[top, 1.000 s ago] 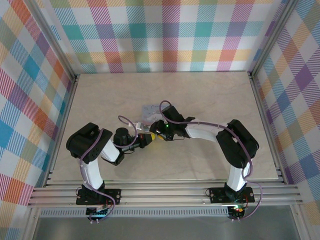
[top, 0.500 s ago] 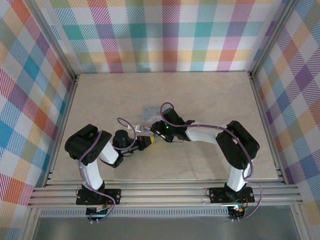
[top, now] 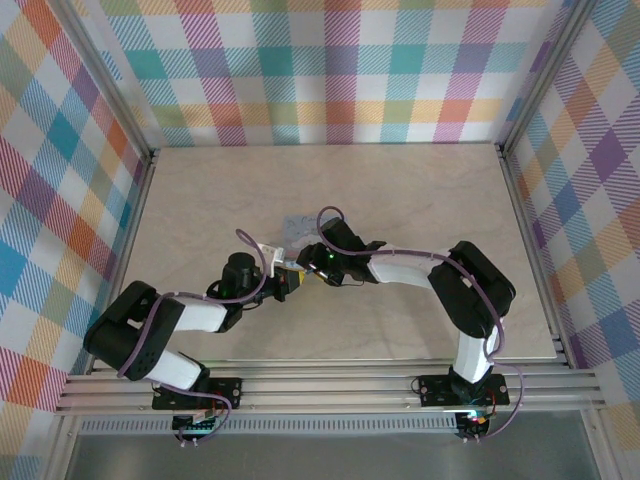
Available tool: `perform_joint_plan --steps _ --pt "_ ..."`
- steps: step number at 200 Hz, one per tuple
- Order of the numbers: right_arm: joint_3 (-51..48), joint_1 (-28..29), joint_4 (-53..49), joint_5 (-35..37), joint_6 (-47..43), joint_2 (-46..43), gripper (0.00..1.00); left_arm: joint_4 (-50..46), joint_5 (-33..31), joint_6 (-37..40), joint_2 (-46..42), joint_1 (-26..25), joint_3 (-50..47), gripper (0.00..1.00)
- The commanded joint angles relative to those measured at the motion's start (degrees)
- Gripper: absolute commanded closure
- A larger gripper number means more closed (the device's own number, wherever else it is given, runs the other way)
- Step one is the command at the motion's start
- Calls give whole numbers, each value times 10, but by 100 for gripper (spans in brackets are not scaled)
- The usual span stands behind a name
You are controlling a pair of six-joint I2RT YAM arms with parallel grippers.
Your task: Unlock a padlock with a key
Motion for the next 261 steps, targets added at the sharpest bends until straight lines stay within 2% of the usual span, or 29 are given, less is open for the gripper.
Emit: perform_joint_plan --steps 1,62,102,149,179,231,261 --pt "13 2 -29 -5 -3 -7 42 -74 -21 76 -24 -17 16 100" --pt "7 2 -87 -2 -14 -42 38 -138 -103 134 -76 -57 16 100" --pt "7 2 -107 -22 -23 -52 43 -163 -156 164 -97 -88 20 100" --pt "29 7 -153 -47 -54 -55 50 -148 -211 184 -102 -122 15 100" --pt "34 8 -163 -59 -66 -50 53 -148 -213 202 -104 -131 18 100" --pt "67 7 -186 -73 -88 -34 67 -173 -201 238 -133 -130 19 100" --pt "74 7 -177 -92 -80 -27 69 -184 -207 246 -143 -131 20 100"
